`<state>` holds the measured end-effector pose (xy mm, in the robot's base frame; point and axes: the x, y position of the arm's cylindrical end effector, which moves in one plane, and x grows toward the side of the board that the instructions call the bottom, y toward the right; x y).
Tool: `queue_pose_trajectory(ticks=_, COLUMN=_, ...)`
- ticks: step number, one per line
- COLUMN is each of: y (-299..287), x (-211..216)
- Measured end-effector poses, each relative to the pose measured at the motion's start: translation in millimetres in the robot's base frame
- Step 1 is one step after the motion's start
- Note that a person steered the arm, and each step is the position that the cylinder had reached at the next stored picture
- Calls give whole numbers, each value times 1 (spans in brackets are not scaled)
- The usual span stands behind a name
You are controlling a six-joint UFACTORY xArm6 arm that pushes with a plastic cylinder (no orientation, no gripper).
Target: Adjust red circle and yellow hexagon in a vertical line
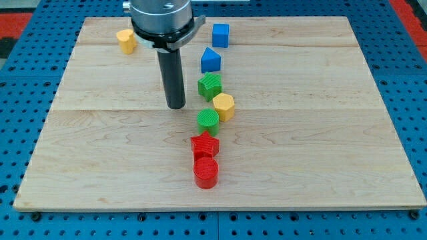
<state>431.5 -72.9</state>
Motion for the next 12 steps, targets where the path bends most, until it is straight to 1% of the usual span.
queue_pose_trajectory(ticks=1, y=-17, x=37)
queue_pose_trajectory(ticks=2, y=40, x=161)
queue_pose_trajectory(ticks=3, y=71, x=187)
queue_pose_trajectory(ticks=5, y=183, x=187)
queue_pose_trajectory(ticks=6, y=207, x=174)
queue_pose_trajectory(ticks=7, y=160, x=177)
queue_pose_trajectory(ticks=8, y=131, x=175)
queue_pose_trajectory(ticks=9, y=176, x=165)
queue_pose_trajectory(ticks=10, y=169, x=140)
queue_pose_trajectory(ticks=12, y=121, x=164)
